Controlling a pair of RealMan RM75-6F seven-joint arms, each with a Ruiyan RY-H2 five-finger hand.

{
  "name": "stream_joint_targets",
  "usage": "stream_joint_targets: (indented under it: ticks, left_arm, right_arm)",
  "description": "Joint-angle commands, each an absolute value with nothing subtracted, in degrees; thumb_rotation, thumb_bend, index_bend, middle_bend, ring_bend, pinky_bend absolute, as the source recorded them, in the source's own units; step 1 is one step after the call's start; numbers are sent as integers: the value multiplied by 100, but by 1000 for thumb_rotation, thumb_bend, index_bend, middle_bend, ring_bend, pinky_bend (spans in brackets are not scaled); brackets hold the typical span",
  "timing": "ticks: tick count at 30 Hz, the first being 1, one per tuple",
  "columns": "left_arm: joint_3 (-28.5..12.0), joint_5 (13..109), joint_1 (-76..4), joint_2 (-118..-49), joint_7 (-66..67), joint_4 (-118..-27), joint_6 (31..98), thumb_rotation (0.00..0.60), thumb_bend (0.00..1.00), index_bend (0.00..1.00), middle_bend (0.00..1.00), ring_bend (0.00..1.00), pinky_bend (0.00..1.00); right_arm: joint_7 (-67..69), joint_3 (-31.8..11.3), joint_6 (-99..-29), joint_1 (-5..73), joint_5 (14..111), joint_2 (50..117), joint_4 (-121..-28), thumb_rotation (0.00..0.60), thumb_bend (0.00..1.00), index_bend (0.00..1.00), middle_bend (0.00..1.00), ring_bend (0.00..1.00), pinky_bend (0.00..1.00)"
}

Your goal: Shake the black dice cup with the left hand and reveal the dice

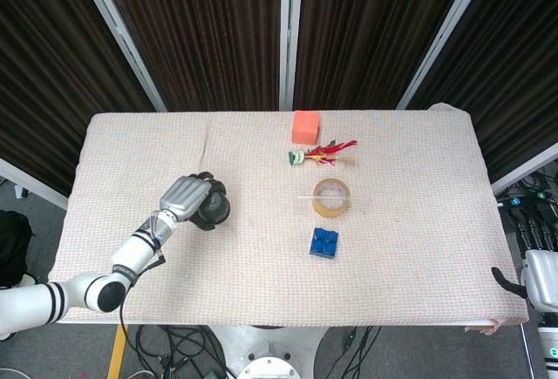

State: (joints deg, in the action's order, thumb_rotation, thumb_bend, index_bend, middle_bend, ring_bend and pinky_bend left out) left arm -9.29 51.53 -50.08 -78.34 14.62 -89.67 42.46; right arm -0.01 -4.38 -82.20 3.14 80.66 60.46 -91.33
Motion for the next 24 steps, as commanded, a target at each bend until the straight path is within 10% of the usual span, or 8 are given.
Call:
stream_joint_targets:
  ticks: [1, 18, 24]
  left_arm:
    - [-615, 5309, -4931, -8353, 1192, -8209, 4026, 600, 226, 407, 451, 154, 239]
    - [-1501, 5867, -6145, -9359, 1468, -8313, 4012, 600, 225, 407, 451, 154, 236]
    - [-1283, 5469, -5659, -8400, 1580, -8202, 4360, 600, 226, 408, 451, 155, 236]
  right_arm:
    - [22, -440, -8211, 310, 8058, 6051, -9112, 600, 135, 0, 0, 0, 0]
    - [132, -437, -8215, 277, 8046, 6071, -9016, 600, 134, 0, 0, 0, 0]
    - [249, -438, -8195, 285, 8070, 6070, -8970, 600, 134, 0, 0, 0, 0]
